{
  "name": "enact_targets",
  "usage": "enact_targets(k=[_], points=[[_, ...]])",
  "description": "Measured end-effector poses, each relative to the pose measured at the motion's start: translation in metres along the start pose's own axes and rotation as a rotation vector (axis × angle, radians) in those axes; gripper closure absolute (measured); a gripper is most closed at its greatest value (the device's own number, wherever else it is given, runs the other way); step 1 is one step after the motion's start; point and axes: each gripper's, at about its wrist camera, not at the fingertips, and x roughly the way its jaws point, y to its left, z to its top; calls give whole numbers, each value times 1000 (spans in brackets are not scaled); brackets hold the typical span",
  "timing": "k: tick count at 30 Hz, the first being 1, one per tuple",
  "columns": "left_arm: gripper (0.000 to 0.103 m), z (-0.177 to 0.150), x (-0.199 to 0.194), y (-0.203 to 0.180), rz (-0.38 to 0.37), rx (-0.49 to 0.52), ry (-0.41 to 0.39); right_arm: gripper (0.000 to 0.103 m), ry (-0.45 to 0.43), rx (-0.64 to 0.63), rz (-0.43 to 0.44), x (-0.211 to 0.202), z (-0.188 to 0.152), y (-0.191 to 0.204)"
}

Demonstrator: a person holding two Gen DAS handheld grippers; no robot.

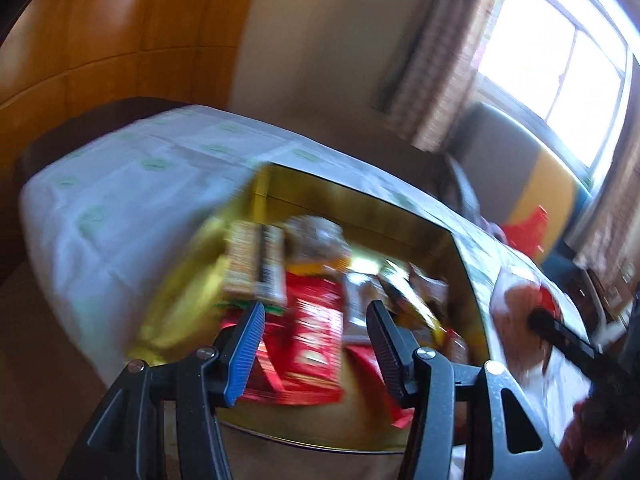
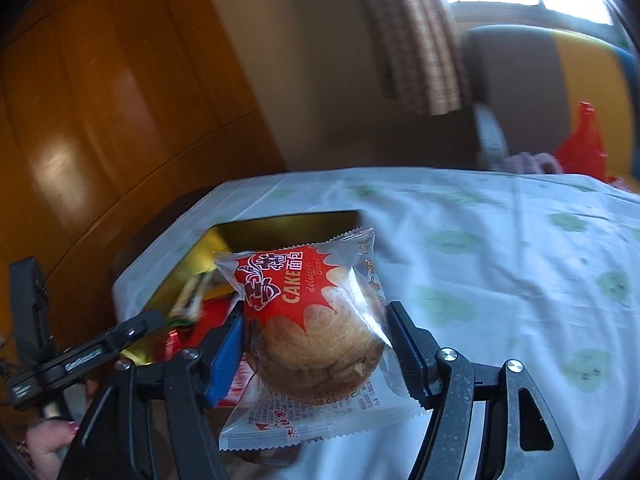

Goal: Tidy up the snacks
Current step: 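Carry the CAKE bun packet into the tin and open the right tool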

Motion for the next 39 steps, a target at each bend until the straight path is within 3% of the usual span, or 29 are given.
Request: enact_targets(k=[7, 13, 18, 22, 30, 32, 37, 39], points=[[49, 4, -17, 37, 64, -109, -61, 35, 204, -5, 180, 55, -7, 68], [49, 6, -28, 48, 80, -134, -102, 35, 344, 39, 243, 92, -25, 88], [49, 6, -27, 45, 66, -131, -97, 35, 360, 94, 234, 107, -17, 75], [49, 4, -26, 38, 49, -116, -93, 35, 315, -44, 89, 116, -7, 78], [49, 1, -22, 22, 2, -62, -71, 33, 292, -139, 11, 125, 2, 82], [49, 0, -20, 15, 12, -29, -57, 28, 288, -113, 19, 115, 4, 78], [49, -2, -18, 3, 109, 13, -45, 28, 250, -40, 64, 89, 2, 64], [49, -2, -20, 1, 149, 33, -60, 42, 254, -44, 62, 89, -1, 65]])
